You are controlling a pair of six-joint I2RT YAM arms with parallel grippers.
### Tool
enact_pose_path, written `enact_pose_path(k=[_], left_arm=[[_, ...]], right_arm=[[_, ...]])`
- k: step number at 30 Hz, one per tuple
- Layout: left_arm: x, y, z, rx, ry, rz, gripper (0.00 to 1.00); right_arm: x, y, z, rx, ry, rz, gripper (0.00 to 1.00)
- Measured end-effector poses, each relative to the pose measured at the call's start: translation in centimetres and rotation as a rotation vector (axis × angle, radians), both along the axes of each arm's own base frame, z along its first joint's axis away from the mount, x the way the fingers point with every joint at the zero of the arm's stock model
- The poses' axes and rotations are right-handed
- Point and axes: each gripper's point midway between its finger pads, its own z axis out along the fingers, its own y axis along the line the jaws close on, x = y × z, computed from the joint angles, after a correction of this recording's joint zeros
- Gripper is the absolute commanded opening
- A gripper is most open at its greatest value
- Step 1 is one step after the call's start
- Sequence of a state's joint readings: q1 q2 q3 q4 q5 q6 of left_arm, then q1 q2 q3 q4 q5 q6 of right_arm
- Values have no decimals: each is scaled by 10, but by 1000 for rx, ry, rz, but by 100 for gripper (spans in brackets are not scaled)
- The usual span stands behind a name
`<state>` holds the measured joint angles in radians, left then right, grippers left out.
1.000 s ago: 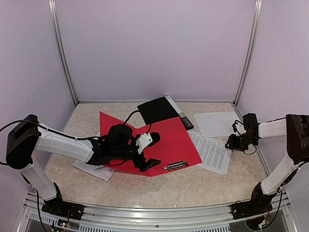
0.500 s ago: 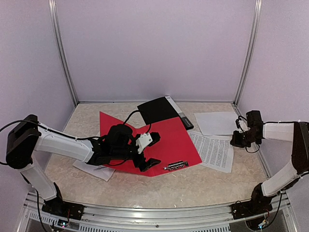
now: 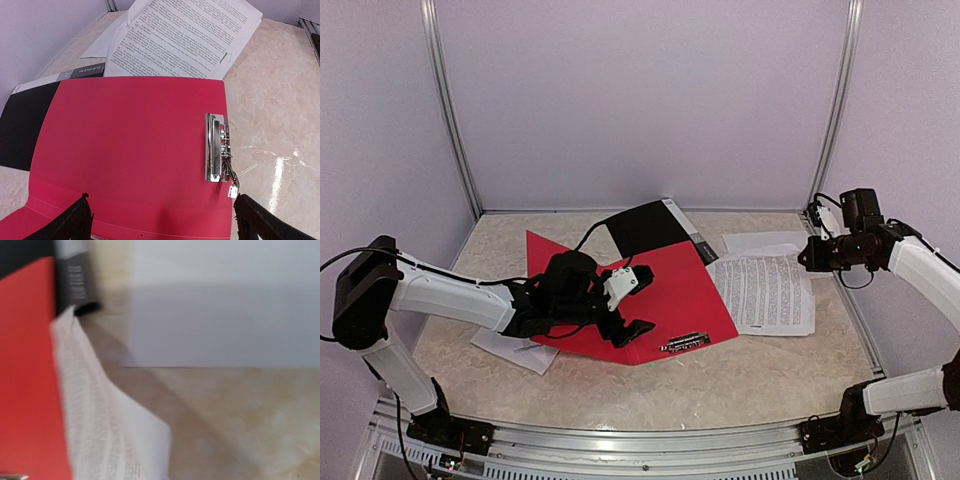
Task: Put the files into the folder
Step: Pass from the right arm to the left
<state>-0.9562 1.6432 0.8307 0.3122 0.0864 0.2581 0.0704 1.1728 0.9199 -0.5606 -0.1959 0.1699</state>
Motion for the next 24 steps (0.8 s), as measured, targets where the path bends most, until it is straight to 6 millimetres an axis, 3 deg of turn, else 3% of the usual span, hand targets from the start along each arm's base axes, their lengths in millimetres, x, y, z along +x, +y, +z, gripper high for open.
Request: enact_pose_path(k=[9,16,19,24], left_arm=[[27,-12,47,-55,-35,79,98],[42,-14,71,-73,-57,107,98],[46,-16,83,-77,-80,104,98],[52,-17,97,-60,-124,82,97]], right_arm=[[-22,62,59,-100,-57,190,0],[-22,68,126,-188,-189,206,0],[-23,76,138,-219,-215,244,0],[-29,107,141,-285,-208,377,0]])
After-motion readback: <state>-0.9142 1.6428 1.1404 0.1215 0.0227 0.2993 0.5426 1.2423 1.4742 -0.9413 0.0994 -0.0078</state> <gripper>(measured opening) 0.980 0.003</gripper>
